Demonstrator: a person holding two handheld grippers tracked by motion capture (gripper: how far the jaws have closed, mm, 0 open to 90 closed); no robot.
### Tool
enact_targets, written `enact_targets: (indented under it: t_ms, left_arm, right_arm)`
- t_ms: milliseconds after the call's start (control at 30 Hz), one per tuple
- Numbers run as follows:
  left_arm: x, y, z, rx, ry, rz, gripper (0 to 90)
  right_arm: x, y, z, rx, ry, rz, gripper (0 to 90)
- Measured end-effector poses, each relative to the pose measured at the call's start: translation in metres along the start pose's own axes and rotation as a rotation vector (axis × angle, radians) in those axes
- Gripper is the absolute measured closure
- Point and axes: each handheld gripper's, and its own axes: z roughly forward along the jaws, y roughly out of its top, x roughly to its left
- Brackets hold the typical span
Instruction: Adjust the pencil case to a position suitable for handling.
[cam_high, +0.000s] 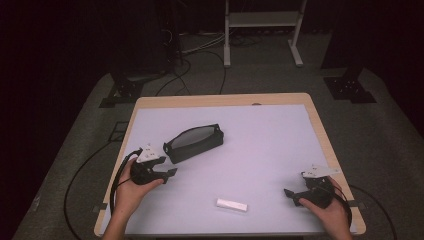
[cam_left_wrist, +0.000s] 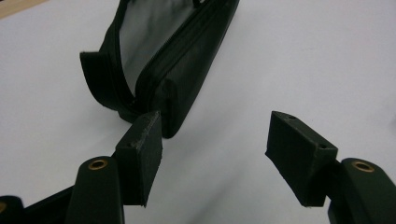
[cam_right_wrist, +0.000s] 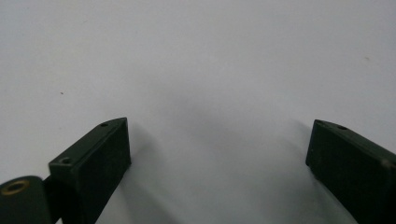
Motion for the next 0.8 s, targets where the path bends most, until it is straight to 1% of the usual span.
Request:
enact_targets:
  t_ms: [67, 167, 267, 500, 800]
  left_arm:
    - [0.001, 0.005, 0.001, -0.005, 0.000, 0.007, 37.1]
    - [0.001, 0.008, 0.001, -0.012, -0.002, 0.011, 38.1]
    - [0.003, 0.012, 0.002, -0.008, 0.000, 0.020, 39.2]
    - [0.006, 0.022, 0.003, -0.023, 0.005, 0.020, 42.0]
    - [0.011, 0.036, 0.005, -0.033, 0.005, 0.048, 46.2]
  right_arm:
    - [0.000, 0.000, 0.000, 0.000, 0.000, 0.000, 5.6]
    - [0.000, 0.000, 0.000, 0.000, 0.000, 0.000, 5.6]
    - [0.000, 0.000, 0.000, 0.000, 0.000, 0.000, 5.6]
    - [0.000, 0.000, 0.000, 0.000, 0.001, 0.001, 5.6]
    - [0.000, 0.000, 0.000, -0.001, 0.001, 0.001, 5.6]
